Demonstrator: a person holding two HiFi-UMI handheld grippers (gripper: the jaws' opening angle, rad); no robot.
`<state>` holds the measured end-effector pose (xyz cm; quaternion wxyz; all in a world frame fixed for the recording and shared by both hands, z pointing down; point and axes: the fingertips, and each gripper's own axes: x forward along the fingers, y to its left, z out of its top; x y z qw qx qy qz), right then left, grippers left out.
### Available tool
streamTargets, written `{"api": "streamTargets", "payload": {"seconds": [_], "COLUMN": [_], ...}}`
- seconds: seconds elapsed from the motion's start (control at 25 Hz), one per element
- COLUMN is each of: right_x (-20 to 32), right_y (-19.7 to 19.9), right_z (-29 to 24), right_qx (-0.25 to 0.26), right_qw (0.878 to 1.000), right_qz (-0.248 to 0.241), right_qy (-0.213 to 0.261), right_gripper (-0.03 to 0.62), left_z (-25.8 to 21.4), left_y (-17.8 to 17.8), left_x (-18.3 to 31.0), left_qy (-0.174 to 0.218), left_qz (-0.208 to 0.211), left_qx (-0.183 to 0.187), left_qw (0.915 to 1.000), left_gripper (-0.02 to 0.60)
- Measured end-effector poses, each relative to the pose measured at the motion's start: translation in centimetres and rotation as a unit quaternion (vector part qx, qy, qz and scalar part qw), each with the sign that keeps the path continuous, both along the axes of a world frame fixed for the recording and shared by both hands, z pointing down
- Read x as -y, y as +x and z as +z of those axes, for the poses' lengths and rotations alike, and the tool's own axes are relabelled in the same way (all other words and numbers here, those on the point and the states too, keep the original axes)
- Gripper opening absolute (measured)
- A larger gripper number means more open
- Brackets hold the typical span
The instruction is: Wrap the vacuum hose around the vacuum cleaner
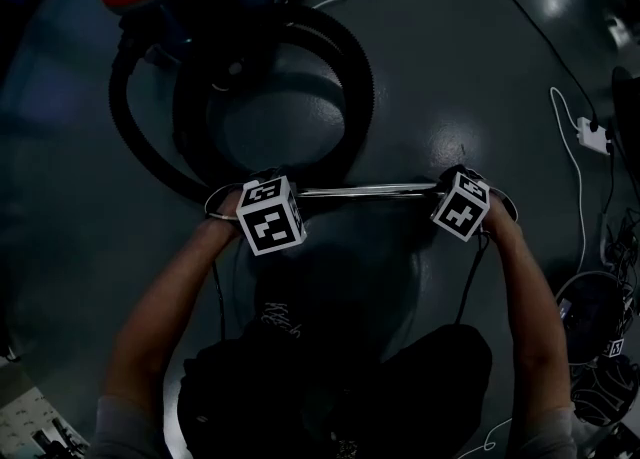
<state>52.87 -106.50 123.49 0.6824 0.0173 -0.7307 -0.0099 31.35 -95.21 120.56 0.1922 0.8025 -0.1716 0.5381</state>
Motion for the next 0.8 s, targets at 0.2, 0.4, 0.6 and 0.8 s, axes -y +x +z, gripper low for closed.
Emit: {"api": "streamTargets", "payload": {"seconds": [0.2, 0.4, 0.6, 0.8], "right_x": [-0.3, -0.2, 0.4, -0.6], "right_y": [0.1, 0.1, 0.5, 0.4], "right_z": [-1.1, -3.2, -6.0, -10.9], "right_qx": [0.043, 0.074, 0.122, 0.163], "right_qw": [0.999, 0.995, 0.984, 0.97], "right_qz": [0.029, 0.06, 0.125, 0.177], "right_qy": [0.008, 0.007, 0.021, 0.036], "right_gripper": [0.176, 0.176, 0.176, 0.005], "left_z": [-0.3, -1.8, -3.7, -7.3], "left_y": [0.6, 1.1, 1.1, 0.4], "left_x": [-0.5, 0.1, 0.2, 0.2], "left_qy": [0.013, 0.019, 0.021, 0.016], "left_qz": [-0.004, -0.024, -0.013, -0.024], "left_qx": [0.003, -0.01, -0.011, -0.016], "left_qw": [0.9999, 0.9995, 0.9996, 0.9995], "left_gripper": [0.124, 0.064, 0.008, 0.008]}}
